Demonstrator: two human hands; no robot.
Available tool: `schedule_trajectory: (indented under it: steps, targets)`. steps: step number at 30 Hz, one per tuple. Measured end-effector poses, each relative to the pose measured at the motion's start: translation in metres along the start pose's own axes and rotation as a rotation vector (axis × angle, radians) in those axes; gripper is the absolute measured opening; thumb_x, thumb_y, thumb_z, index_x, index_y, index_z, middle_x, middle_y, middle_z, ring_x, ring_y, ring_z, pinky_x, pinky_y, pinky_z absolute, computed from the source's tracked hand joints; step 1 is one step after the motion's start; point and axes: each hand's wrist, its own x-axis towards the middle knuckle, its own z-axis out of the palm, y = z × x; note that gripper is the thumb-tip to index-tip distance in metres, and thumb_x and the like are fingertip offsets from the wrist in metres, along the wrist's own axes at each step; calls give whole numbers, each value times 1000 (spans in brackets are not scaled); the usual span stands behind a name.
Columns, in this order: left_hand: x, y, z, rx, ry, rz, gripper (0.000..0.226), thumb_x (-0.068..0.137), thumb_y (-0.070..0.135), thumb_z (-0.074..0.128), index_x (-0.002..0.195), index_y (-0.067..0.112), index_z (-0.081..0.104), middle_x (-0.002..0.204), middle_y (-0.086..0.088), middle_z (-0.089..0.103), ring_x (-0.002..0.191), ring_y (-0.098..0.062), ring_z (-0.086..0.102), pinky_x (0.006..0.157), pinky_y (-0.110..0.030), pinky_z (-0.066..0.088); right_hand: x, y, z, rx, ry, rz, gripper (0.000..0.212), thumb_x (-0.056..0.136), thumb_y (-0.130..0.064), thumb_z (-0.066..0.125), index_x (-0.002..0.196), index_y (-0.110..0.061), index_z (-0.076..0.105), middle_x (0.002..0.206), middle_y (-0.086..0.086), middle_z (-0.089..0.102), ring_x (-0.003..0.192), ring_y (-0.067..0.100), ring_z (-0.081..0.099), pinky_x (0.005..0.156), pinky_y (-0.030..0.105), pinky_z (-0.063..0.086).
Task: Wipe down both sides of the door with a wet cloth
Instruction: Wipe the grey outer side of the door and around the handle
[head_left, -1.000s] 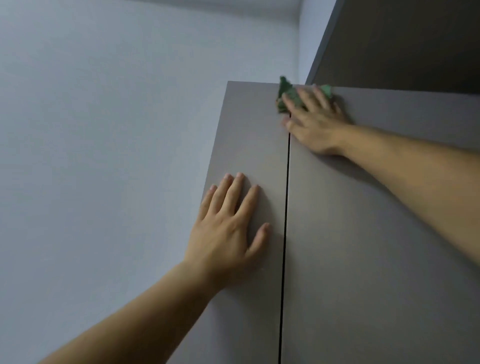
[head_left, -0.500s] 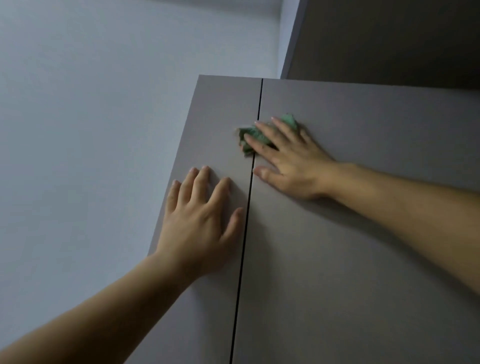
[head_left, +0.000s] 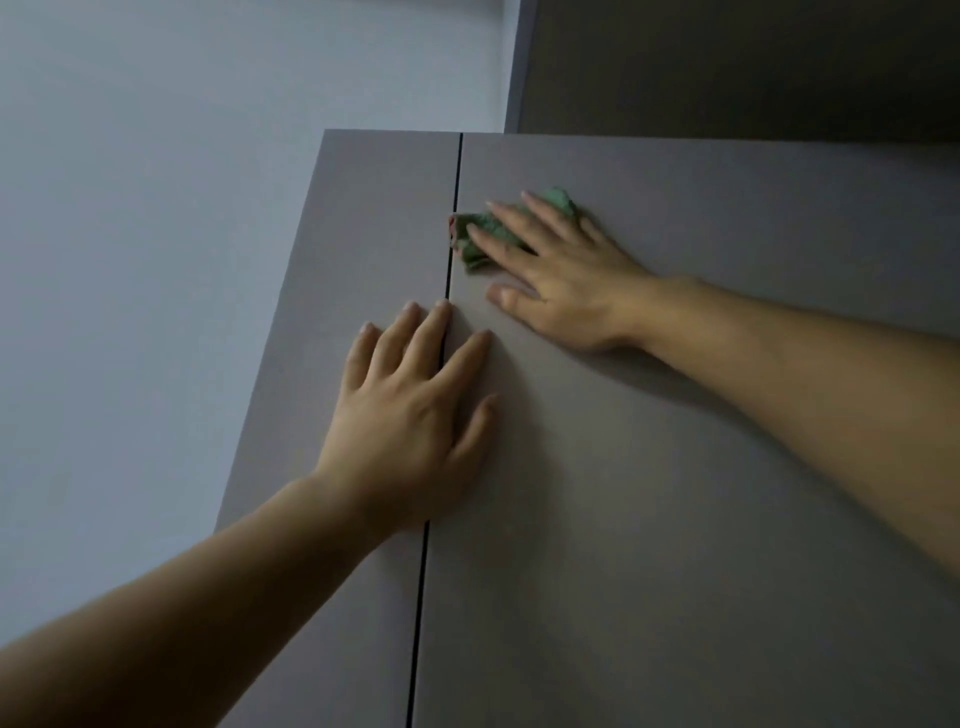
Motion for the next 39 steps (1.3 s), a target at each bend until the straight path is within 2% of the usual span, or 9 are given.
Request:
schedule_trajectory:
  steps: [5,7,13,15,20,26,28,32,39]
  targets:
    - [-1,-2,5,1,22,15,76,95,66,4,164,37,16,174,-5,7,161,-29,-1,129,-54,0,49,40,-35,57,18,399,67,102,-67,15,161,-41,-3,171,-8,-12,157,23,-16,125,53,-5]
    - [0,-3,5,4,22,20,76,95,66,4,164,37,14,175,-5,5,161,-29,-2,129,-54,-1,48,36,-34,35,30,394,69,101,-68,16,161,-40,-3,171,-7,-12,157,24,-17,125,53,-5]
    - [1,1,7,1,15,10,77,93,67,3,164,38,5,174,-6,-2,160,-30,-8,128,-56,-5,-23,12,-1,-21,16,73,78,87,-78,6,157,-48,-11,169,-17,-14,152,9,-22,119,46,-10]
    - [2,2,7,-7,16,1,77,94,67,5,164,37,6,174,-6,0,160,-31,-8,128,-57,-6,-12,30,-10,-57,-7,113,75,91,-75,8,158,-47,-10,170,-15,-13,154,12,-19,123,50,-7]
    - [1,3,3,-14,27,-9,77,93,67,4,164,38,15,174,-4,8,161,-29,0,129,-55,2,31,56,-33,27,39,437,68,102,-67,19,161,-40,-2,171,-8,-11,157,22,-16,124,52,-5]
    - [2,6,-4,-26,-5,-19,85,87,73,-3,164,41,9,175,1,1,161,-27,-5,129,-54,-3,-29,28,2,-38,17,-25,80,86,-82,7,157,-48,-11,169,-17,-11,149,6,-26,120,47,-9]
    - [2,7,-3,-17,4,-29,85,87,73,-2,164,40,12,175,0,4,161,-27,-3,130,-53,-2,-15,53,-9,-76,15,29,77,90,-78,9,158,-47,-9,170,-14,-9,154,11,-20,123,49,-7]
    - [2,18,-3,-2,12,-80,86,87,72,1,164,37,18,174,-1,9,161,-26,-1,130,-49,-1,23,101,-45,29,17,420,68,102,-67,17,161,-40,-3,172,-6,-9,157,24,-14,125,51,-5]
    - [16,67,0,-53,34,-47,84,89,67,3,164,34,19,175,-3,6,161,-24,-3,131,-44,-3,-48,82,-8,-53,6,-3,82,85,-81,5,158,-46,-9,170,-14,-10,156,14,-16,123,51,-5]
